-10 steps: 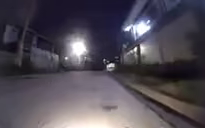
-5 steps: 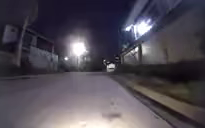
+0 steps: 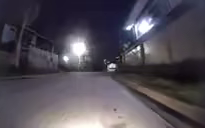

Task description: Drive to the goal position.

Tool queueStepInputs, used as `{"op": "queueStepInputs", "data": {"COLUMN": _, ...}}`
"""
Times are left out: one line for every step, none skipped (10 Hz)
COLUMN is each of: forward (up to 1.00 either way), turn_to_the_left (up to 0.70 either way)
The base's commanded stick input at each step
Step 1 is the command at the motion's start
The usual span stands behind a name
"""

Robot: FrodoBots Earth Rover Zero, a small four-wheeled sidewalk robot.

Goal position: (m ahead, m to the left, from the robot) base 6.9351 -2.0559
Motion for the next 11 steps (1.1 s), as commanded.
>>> {"op": "queueStepInputs", "data": {"forward": 0.5, "turn_to_the_left": 0.0}}
{"op": "queueStepInputs", "data": {"forward": 0.5, "turn_to_the_left": 0.0}}
{"op": "queueStepInputs", "data": {"forward": 0.5, "turn_to_the_left": 0.0}}
{"op": "queueStepInputs", "data": {"forward": 0.5, "turn_to_the_left": 0.0}}
{"op": "queueStepInputs", "data": {"forward": 0.5, "turn_to_the_left": 0.0}}
{"op": "queueStepInputs", "data": {"forward": 0.5, "turn_to_the_left": 0.0}}
{"op": "queueStepInputs", "data": {"forward": 0.5, "turn_to_the_left": 0.0}}
{"op": "queueStepInputs", "data": {"forward": 0.5, "turn_to_the_left": 0.0}}
{"op": "queueStepInputs", "data": {"forward": 0.5, "turn_to_the_left": 0.0}}
{"op": "queueStepInputs", "data": {"forward": 0.5, "turn_to_the_left": 0.0}}
{"op": "queueStepInputs", "data": {"forward": 0.5, "turn_to_the_left": 0.0}}
